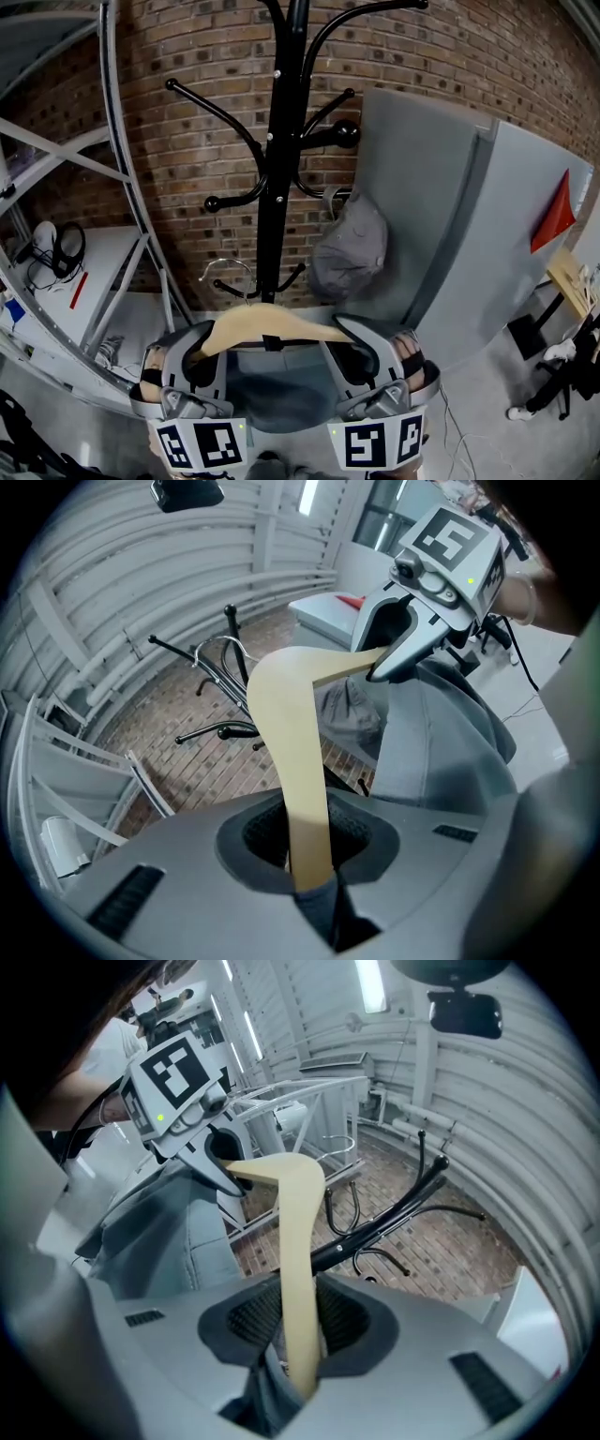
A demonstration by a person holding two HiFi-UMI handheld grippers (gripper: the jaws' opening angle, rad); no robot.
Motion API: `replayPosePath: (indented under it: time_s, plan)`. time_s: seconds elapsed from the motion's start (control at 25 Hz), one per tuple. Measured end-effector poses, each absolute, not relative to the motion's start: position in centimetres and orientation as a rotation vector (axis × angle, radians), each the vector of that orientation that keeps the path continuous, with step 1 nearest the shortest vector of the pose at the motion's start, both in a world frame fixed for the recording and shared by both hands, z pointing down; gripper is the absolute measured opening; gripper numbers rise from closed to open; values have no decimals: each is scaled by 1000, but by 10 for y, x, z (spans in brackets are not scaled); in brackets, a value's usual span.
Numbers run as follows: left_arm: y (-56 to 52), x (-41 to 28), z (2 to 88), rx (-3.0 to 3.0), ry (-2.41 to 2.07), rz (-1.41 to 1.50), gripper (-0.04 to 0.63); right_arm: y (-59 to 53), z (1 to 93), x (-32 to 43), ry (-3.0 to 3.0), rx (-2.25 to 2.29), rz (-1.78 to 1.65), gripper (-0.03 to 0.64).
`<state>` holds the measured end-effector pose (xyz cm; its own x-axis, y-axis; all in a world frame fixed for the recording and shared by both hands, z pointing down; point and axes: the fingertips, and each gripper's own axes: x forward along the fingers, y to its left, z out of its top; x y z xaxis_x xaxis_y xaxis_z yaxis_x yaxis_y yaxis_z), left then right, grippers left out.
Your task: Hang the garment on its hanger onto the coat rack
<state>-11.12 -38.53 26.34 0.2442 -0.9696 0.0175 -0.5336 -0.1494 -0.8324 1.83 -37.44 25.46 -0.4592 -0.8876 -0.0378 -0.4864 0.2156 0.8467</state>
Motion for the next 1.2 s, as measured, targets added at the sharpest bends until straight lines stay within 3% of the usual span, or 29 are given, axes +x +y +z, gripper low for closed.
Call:
replayPosePath:
  time_s: [0.56,1.2]
  plan:
    - [-486,-124,245,-1789,1272,-731,52,-462,244,4,-1978,1408,-1070,103]
    - [-543,-121,285,-1896,1189,-818,52,-511,278,5,-1948,1407,-906,106]
